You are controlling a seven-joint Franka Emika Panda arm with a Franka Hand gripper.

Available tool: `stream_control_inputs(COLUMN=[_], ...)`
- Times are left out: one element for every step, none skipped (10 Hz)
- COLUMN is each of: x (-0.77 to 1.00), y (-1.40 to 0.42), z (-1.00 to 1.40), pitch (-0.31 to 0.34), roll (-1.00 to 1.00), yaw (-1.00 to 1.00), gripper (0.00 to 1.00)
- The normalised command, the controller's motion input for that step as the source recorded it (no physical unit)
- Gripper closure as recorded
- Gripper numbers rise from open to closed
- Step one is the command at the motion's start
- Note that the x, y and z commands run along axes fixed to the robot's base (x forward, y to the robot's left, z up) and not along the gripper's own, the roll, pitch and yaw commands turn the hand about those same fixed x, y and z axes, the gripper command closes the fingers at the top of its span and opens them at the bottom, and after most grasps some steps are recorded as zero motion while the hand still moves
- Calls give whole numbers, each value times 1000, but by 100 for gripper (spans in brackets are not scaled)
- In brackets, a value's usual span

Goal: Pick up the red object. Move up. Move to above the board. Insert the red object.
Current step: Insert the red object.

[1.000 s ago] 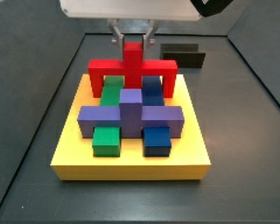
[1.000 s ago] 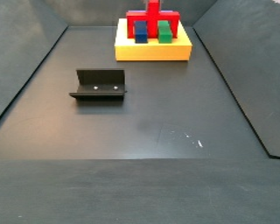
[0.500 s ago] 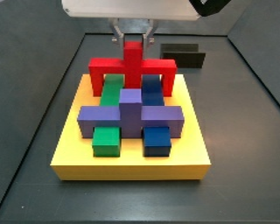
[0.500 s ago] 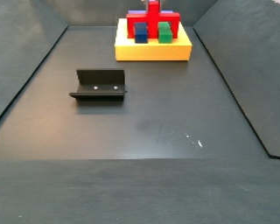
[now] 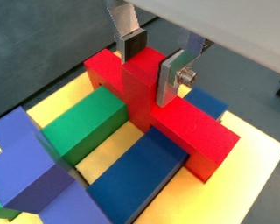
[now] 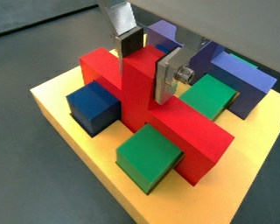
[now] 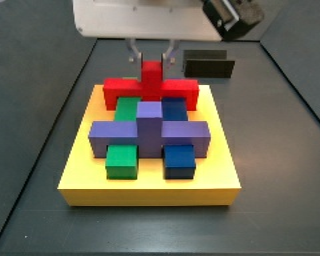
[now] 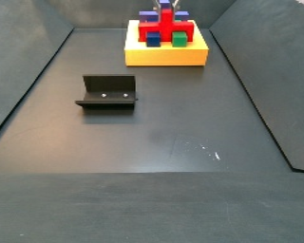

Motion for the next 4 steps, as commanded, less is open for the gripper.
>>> stream_control_inputs(x=[-43,0,0,0], y=[0,3,0,0], z=[-951,-569,0,0], pitch=[-117,-76,0,0], roll=[-33,-94,-4,0], yaw=[0,23,0,0], gripper=[100,100,100,100])
